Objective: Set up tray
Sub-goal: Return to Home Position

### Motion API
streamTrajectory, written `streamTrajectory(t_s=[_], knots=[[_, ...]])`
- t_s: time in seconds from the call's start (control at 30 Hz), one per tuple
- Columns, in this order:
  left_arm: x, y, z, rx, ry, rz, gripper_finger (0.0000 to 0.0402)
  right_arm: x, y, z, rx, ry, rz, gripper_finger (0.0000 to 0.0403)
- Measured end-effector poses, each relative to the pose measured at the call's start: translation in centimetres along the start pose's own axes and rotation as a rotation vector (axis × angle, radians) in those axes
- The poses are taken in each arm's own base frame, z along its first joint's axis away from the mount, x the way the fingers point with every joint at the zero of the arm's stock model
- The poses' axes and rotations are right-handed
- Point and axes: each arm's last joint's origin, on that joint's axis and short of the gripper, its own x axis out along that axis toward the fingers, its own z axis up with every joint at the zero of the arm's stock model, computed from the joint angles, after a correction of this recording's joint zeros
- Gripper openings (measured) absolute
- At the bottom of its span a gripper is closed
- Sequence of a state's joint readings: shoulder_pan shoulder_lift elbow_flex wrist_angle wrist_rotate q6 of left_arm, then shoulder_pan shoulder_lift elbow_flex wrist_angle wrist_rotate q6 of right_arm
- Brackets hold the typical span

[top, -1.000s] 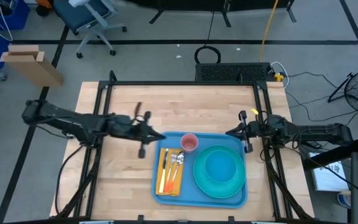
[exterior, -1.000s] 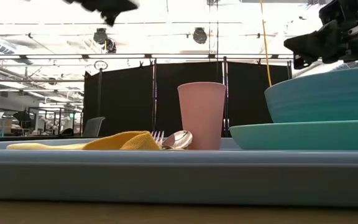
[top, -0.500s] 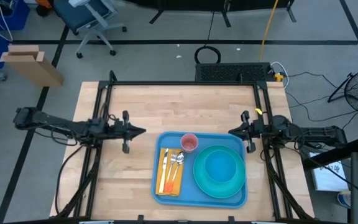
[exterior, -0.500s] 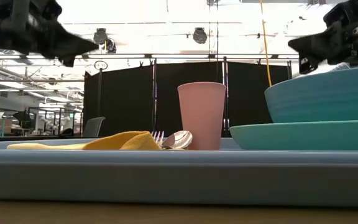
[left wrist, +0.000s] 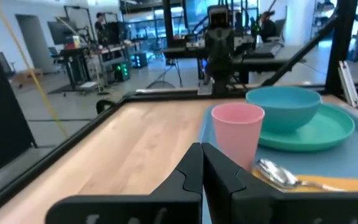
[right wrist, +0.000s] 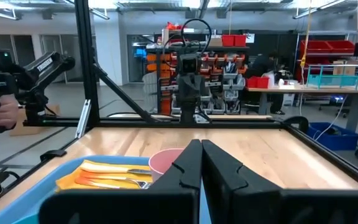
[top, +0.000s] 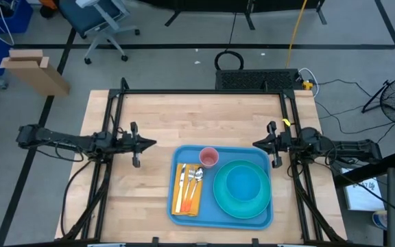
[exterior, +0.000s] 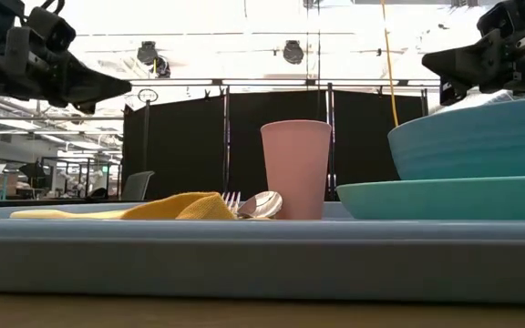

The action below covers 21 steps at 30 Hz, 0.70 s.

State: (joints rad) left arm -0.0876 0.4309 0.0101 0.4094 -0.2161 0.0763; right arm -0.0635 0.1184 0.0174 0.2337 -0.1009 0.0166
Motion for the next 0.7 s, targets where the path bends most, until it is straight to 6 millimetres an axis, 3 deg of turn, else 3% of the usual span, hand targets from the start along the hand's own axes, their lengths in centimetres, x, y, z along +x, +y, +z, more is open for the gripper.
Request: streamTrajectory(t_s=[0.27,0.7], knots=[[0.0,0.1,-0.6,0.019,0.058,-0.036,0.0,0.0,0.0,-0.1,-0.001,0.009,0.003,0.0],[-1.2,0.2,0.9,0.131,-0.087,0.022,0.0,-0.2,0.0,0.0,-0.004,-0.002,0.004,0.0]])
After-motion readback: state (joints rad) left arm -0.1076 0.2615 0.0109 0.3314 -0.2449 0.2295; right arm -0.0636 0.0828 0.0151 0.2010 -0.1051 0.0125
